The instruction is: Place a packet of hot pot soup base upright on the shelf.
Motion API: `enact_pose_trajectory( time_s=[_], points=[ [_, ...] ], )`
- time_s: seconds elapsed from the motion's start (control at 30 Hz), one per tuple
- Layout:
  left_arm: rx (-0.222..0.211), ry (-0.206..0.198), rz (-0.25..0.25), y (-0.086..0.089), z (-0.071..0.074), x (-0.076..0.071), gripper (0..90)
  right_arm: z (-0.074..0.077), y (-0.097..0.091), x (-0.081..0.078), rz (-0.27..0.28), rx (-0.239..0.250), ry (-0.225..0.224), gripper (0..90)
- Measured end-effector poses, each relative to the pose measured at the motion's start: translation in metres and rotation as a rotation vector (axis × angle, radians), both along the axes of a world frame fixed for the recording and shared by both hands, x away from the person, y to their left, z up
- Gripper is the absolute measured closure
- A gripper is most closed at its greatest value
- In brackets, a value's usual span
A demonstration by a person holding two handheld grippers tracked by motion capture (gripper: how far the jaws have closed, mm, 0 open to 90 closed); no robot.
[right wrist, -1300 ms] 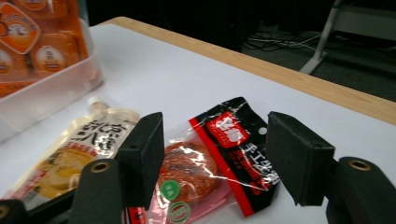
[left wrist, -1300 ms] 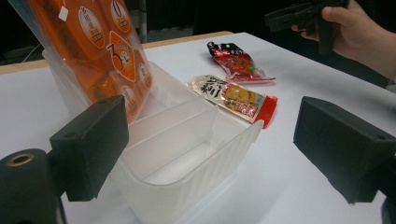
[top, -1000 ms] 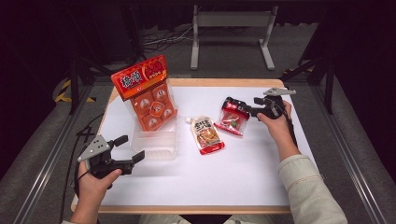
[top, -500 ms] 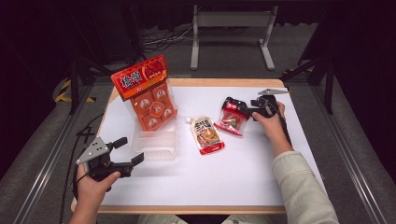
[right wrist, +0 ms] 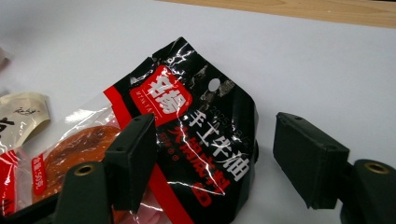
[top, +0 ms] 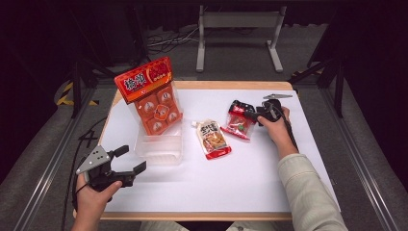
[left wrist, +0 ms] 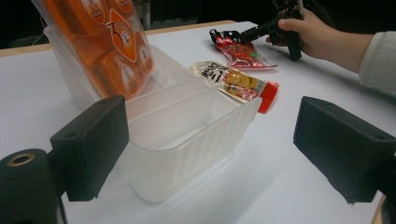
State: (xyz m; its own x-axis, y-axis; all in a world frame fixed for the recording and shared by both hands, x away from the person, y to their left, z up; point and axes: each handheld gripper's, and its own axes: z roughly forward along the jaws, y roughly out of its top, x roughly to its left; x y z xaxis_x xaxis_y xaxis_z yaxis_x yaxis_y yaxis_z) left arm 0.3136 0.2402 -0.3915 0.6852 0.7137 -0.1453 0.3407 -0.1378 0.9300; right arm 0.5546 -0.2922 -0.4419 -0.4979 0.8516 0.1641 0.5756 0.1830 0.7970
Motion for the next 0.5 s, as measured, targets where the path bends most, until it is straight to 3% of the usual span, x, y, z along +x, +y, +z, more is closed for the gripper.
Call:
enact_pose_trajectory(
  time_s=[0.33, 0.5],
  points=[
    [-0.004, 0.003, -0.002, -0.0009, -0.0010, 0.0022, 11.3, -0.0007, 0.0065, 0.0050, 0.000, 0.011, 0.058, 35.4],
    [-0.003, 0.002, -0.003, -0.0005, -0.0014, 0.0030, 11.2, 0.0023, 0.0069, 0.0043, 0.010, -0.081, 0.043, 57.0]
  ],
)
